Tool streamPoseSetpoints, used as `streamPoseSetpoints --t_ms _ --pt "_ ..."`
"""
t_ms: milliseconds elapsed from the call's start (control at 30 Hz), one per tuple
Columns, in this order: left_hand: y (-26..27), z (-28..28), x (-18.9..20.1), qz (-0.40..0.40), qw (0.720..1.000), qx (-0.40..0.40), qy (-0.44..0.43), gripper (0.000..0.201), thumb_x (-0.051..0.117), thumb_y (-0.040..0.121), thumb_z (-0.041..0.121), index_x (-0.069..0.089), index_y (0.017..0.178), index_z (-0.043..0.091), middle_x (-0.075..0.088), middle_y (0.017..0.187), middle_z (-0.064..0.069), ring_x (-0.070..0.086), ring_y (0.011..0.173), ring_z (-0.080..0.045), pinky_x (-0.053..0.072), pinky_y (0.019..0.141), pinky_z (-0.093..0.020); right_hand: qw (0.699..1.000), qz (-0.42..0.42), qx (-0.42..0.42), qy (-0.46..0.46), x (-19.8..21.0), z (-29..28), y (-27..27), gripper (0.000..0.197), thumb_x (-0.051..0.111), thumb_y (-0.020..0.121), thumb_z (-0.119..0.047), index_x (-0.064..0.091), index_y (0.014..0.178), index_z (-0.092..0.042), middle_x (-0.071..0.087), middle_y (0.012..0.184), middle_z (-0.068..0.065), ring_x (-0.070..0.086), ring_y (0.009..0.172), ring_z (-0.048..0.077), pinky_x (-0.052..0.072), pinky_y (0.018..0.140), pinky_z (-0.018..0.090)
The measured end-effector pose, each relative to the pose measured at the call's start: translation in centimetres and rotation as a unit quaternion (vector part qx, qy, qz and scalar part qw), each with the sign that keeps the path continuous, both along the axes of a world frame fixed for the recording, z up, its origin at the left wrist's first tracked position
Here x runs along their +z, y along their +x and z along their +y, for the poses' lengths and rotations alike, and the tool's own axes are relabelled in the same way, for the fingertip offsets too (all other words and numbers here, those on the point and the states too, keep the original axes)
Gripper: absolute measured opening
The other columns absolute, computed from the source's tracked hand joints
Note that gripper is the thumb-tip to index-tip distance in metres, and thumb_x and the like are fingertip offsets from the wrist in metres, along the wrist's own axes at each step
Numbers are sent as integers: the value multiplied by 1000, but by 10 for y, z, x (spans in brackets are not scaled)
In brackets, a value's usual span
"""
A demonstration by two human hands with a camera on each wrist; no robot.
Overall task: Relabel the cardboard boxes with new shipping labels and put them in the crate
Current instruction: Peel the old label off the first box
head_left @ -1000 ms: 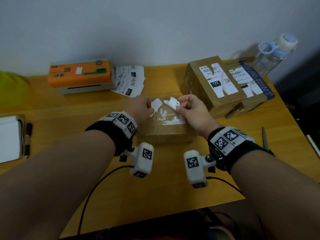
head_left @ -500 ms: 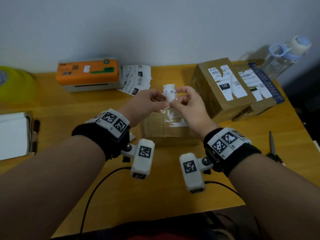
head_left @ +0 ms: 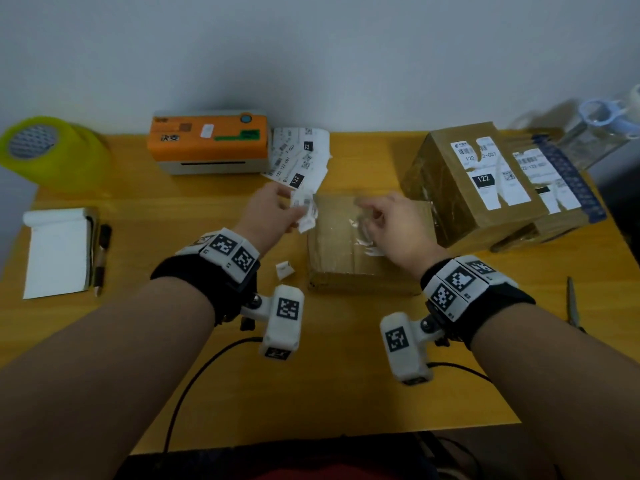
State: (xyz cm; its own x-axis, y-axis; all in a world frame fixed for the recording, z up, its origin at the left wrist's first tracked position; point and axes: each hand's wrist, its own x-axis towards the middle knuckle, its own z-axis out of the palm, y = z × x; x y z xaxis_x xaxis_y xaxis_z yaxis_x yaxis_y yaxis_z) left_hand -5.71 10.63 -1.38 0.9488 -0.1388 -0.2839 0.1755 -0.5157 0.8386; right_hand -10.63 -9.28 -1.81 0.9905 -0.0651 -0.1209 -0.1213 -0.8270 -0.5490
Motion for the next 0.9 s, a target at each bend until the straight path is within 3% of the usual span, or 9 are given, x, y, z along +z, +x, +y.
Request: streamPoseSetpoints --t_ms 67,167,367,500,567,667,767,833,900 --pt "-4 10 -16 39 997 -9 60 28 64 88 17 48 110 10 63 89 -7 62 73 -15 55 70 -32 997 31 20 -63 -9 -5 -2 34 52 95 -23 58 128 -19 50 118 10 46 116 26 39 103 37" --pt "-13 16 -37 54 989 -26 136 27 63 88 16 51 110 7 65 95 -11 64 81 -21 55 79 -40 998 9 27 -59 -19 -5 -5 29 54 94 -22 64 121 -19 50 120 9 46 115 26 39 103 39" --pt "-25 15 -61 96 972 -71 204 28 59 91 21 52 114 6 66 103 -14 64 91 -27 53 79 -38 998 -17 25 -48 -25 -4 -4 23 58 90 -17 71 109 -22 53 111 9 50 107 30 43 94 46" --pt "-25 13 -64 118 953 -121 252 41 62 89 22 46 122 3 60 114 -16 59 100 -29 46 75 -32 998 -17 47 -48 -26 -3 -4 28 56 90 -13 69 112 -23 52 105 5 51 103 27 44 91 47" --pt "-24 12 -60 111 946 -125 277 41 64 88 23 46 118 2 58 109 -15 57 99 -29 42 70 -29 997 -18 63 -45 -26 -2 -2 28 56 91 -11 69 112 -23 52 106 4 52 101 25 45 92 43" --pt "-22 11 -53 90 926 -158 331 29 60 90 25 50 105 3 53 92 -11 52 88 -26 36 65 -26 996 27 83 -25 -17 -8 4 25 59 91 -10 69 113 -16 46 106 1 49 96 14 38 89 20" --pt "-19 11 -51 105 908 -192 357 19 60 90 24 54 90 6 47 71 -2 50 81 -21 37 62 -26 986 86 134 -51 -3 -16 8 25 65 87 -12 70 111 -14 49 111 3 52 100 15 40 93 22" --pt "-17 12 -50 119 900 -210 363 19 59 91 23 57 90 4 54 76 -5 54 84 -21 39 58 -24 981 100 159 -50 3 -20 6 23 69 84 -13 72 106 -14 52 115 7 55 105 19 42 98 30" --pt "-19 13 -49 125 896 -229 359 27 56 93 21 62 107 -1 63 101 -12 58 94 -22 47 71 -27 979 99 170 -43 4 -21 0 20 68 84 -12 73 103 -13 54 116 6 54 107 19 39 96 23"
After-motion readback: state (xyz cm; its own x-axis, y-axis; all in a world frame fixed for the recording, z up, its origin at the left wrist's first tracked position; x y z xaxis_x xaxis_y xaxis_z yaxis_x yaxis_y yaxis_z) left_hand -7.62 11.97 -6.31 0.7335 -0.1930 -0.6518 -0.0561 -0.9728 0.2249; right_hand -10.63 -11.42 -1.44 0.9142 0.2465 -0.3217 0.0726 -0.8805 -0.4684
